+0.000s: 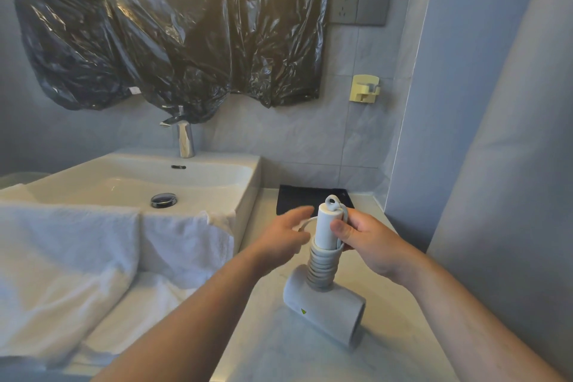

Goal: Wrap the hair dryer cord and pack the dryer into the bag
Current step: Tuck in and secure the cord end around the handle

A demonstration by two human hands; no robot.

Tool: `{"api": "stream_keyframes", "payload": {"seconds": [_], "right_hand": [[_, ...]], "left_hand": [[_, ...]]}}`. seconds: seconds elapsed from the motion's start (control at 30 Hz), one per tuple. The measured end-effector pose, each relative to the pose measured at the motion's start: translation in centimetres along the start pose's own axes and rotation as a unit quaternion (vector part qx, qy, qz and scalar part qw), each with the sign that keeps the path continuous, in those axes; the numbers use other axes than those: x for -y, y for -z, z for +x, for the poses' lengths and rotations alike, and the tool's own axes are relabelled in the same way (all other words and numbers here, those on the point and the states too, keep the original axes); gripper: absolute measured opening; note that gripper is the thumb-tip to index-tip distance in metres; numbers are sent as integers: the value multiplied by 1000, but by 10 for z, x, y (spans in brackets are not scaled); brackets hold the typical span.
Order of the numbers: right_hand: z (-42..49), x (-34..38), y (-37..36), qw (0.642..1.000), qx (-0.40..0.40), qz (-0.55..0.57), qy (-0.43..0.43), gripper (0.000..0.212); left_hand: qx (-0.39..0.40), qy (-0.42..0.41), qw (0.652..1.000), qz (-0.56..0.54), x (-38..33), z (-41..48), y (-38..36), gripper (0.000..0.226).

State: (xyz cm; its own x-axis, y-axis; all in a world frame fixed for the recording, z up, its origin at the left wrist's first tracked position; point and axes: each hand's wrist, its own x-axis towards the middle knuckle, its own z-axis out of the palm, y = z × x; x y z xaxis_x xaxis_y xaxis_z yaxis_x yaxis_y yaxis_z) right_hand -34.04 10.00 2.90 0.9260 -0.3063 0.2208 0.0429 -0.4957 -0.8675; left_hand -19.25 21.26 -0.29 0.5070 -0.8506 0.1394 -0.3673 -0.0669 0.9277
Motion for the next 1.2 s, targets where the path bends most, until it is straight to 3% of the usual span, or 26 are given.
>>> {"api": "stream_keyframes", "payload": {"seconds": [0.07,0.17,0.3,0.4,0.47,0.63,0.73,0.83,0.93,1.07,1.2], "right_hand": [[-1,-1,1,1000,-3,-5,-7,27],[0,-8,3,1000,-29,6,-10,24],[-1,-13,2,998,-61,24,-15,18],[-1,-15,0,997,-70,16,-13,17],[-2,-13,-1,997,-80,21,-8,16],[-6,-7,-1,996,-88,-3,-17,39],[-10,-6,-4,995,-95,-23,-18,18],[-15,-10,-7,992,-95,-76,-26,4],[-18,-11,-11,990,-109,-83,-27,11],[-18,-12,-18,983,-180,-40,-28,18],[-21,-13,-24,976,-211,6,-51,40]], "left_hand": [[61,0,998,34,-2,-2,0,41],[25,27,999,14,-2,-7,4,32],[-38,64,987,-143,-9,-16,16,22],[-39,82,954,-285,-17,-26,17,31],[-37,81,943,-320,-18,-34,13,33],[-32,41,945,-321,-26,-50,-2,27],[-66,14,937,-343,-29,-53,-12,14],[-91,10,920,-380,-35,-57,-20,30],[-77,-3,941,-330,-39,-60,-21,37],[0,-49,964,-260,-36,-62,-24,40],[-21,-70,974,-215,-30,-59,-26,35]]}}
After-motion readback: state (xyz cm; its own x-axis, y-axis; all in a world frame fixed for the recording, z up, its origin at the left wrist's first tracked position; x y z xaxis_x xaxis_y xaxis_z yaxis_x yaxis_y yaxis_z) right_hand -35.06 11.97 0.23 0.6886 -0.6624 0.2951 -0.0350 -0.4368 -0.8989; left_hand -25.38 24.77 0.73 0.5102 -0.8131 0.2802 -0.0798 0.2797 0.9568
